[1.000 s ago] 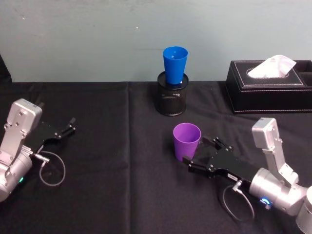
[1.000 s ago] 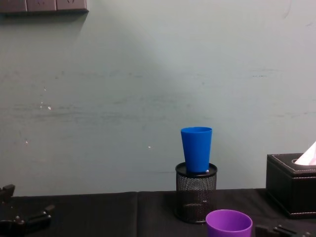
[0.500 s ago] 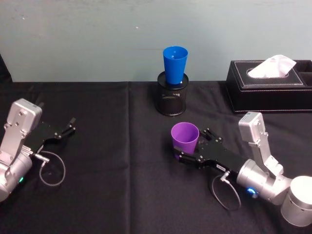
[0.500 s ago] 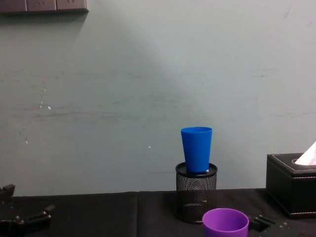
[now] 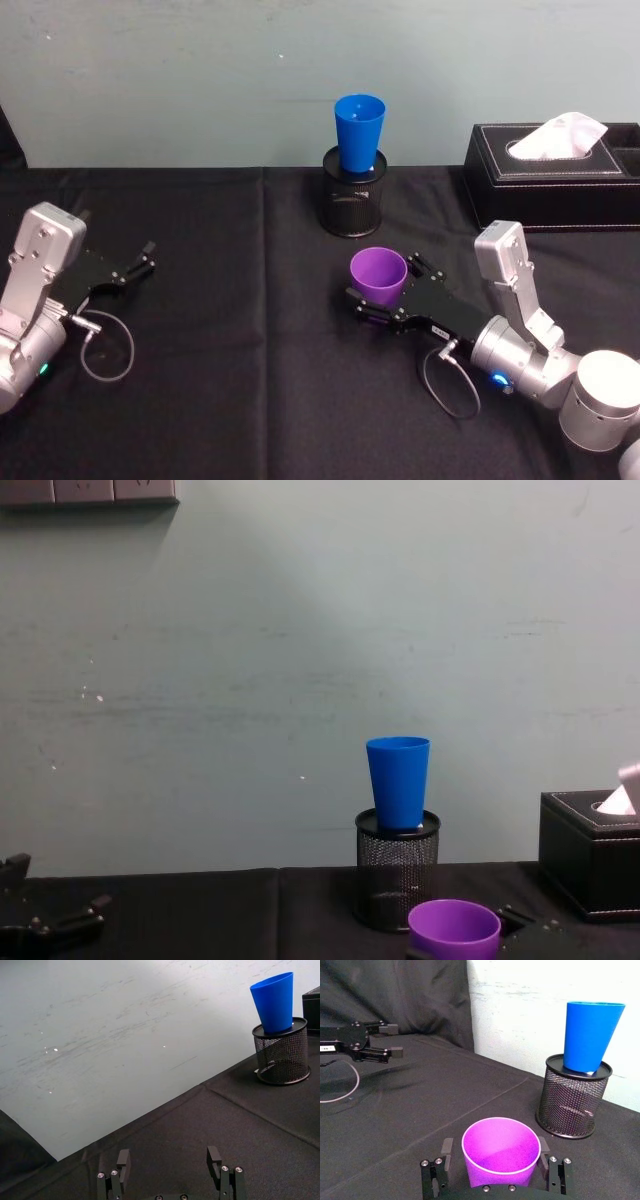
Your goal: Pick up one cup with a gripper and tap it against the other cup.
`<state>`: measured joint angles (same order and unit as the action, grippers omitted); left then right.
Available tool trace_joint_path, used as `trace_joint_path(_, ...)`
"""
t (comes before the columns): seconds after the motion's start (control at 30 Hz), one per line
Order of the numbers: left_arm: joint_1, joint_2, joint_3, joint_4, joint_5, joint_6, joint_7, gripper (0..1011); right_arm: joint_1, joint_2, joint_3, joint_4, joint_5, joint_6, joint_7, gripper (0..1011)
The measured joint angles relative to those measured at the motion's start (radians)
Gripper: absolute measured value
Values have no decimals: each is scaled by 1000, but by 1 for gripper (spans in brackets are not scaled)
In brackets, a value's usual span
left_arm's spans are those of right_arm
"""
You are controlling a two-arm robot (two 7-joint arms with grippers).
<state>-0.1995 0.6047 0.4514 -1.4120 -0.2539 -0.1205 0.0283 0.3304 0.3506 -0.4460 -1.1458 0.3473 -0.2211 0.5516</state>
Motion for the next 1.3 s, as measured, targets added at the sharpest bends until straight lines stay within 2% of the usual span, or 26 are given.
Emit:
trace_joint_path(0.3, 0, 0, 0, 0, 0, 0, 0, 1000, 15, -27, 16, 39, -14, -16, 5, 1000)
trace_joint_path(0.63, 0, 0, 0, 0, 0, 0, 0, 1000, 15, -25, 15, 37, -13, -16, 5, 1000)
trace_joint_path(0.73, 0, 0, 0, 0, 0, 0, 0, 1000, 15, -24, 14, 35, -12, -16, 4, 964)
trace_joint_path(0.9, 0, 0, 0, 0, 0, 0, 0, 1000, 14, -24, 14, 34, -12, -15, 4, 826)
trace_joint_path(1.3, 0, 0, 0, 0, 0, 0, 0, 1000, 14, -23, 13, 33, -11, -14, 4, 743)
